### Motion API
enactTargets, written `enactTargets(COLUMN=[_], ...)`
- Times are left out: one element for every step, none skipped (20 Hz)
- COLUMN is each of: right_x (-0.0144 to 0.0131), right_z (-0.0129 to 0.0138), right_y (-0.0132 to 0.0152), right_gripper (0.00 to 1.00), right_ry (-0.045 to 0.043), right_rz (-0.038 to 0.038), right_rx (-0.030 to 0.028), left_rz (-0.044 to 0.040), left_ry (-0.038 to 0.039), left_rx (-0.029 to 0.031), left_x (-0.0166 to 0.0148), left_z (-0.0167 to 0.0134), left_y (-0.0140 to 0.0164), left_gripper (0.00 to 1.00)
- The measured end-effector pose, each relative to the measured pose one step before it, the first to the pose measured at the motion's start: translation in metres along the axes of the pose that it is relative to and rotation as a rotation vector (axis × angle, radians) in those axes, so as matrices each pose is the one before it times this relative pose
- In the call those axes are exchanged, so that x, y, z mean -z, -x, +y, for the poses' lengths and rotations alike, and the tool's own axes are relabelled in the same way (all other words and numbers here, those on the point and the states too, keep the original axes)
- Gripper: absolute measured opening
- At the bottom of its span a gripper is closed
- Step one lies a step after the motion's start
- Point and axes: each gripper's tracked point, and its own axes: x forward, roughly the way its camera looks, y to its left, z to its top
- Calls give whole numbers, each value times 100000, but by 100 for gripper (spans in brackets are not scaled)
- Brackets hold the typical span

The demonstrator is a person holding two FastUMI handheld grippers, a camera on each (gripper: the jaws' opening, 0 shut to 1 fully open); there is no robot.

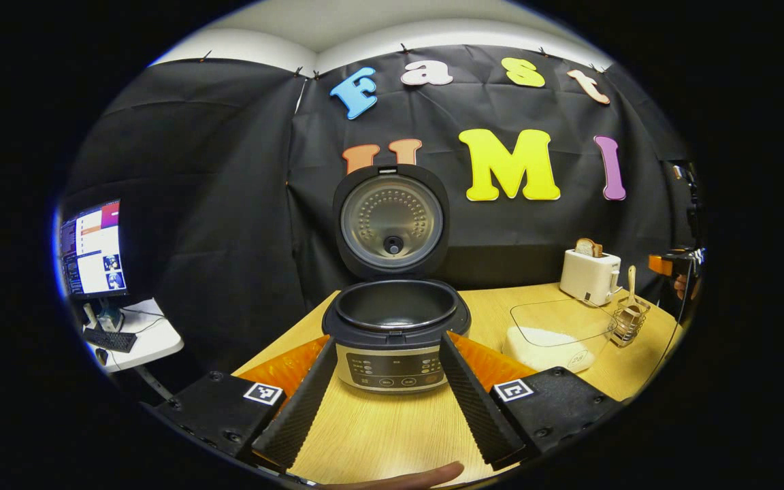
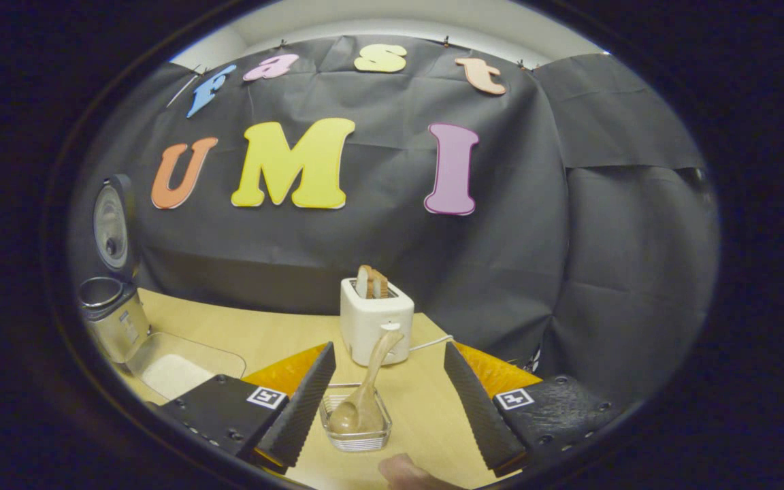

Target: Close the left gripper, press the button to open the rice cooker; take a wooden spoon from the chopstick holder with the right hand, scoop a spoonful of rice and pour it into the rice cooker, then put the wooden spoon back into the chopstick holder.

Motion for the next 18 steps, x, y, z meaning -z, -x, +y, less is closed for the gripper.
enactTargets(right_x=[213, 211, 497, 22, 433, 792, 518, 274, -50, -683, -274, -1162, 8, 749, 99, -88, -40, -43], right_z=[53, 41, -270, 72, 386, -12, -217, -271, -704, -14, 28, 992, 622, -334, 69, 307, 171, -602], right_y=[1207, 821, 792, 791, 661, 461, 694, 527, 857, 407, 445, 719, 377, -120, 33, 83, 167, 81], right_gripper=[95, 95, 97, 95, 95, 95, 97, 95, 97, 94, 95, 95, 97, 95, 95, 97, 97, 97], right_ry=[367, 1179, 538, -1329, -1819, -362, -190, 296, 775, 986, 1513, 620, 1614, 672, -85, -308, -393, 653], right_rz=[-1301, -398, 90, -1352, 223, 1051, 999, 966, -1145, -1189, -793, -4403, 431, 1827, 526, 399, 409, 58], right_rx=[-1233, -720, -12, -1668, -2689, -1653, -705, 879, 2765, 1277, 768, -3043, -1851, 1031, 197, -759, -744, 1012], left_rz=[579, 396, -703, -116, -293, -331, -245, -168, -110, -303, -933, -1179, -246, -202, -678, -1843, -2782, -1988], left_ry=[873, 412, -387, 457, 545, 104, -287, -817, -1025, -554, 11, 1164, 981, -46, -559, -1085, -539, 510], left_rx=[-437, -683, -662, -10, 1551, 626, -884, -671, -807, -544, -114, 50, -255, -905, -997, -550, -250, 392], left_x=[161, 57, -234, -138, -40, -189, -126, -238, -263, -398, -726, -735, -919, -1188, -1108, -1482, -2421, -1742], left_z=[-4, -69, -167, -327, -849, -546, -306, -365, -278, -143, -200, 28, 144, 191, 300, 209, 239, 156], left_y=[-236, -111, -75, -31, -108, 27, -52, -269, -278, -295, -218, -390, -398, -289, -170, -361, -787, -746], left_gripper=[96, 97, 97, 97, 97, 96, 96, 96, 96, 96, 97, 96, 96, 96, 96, 97, 96, 96])
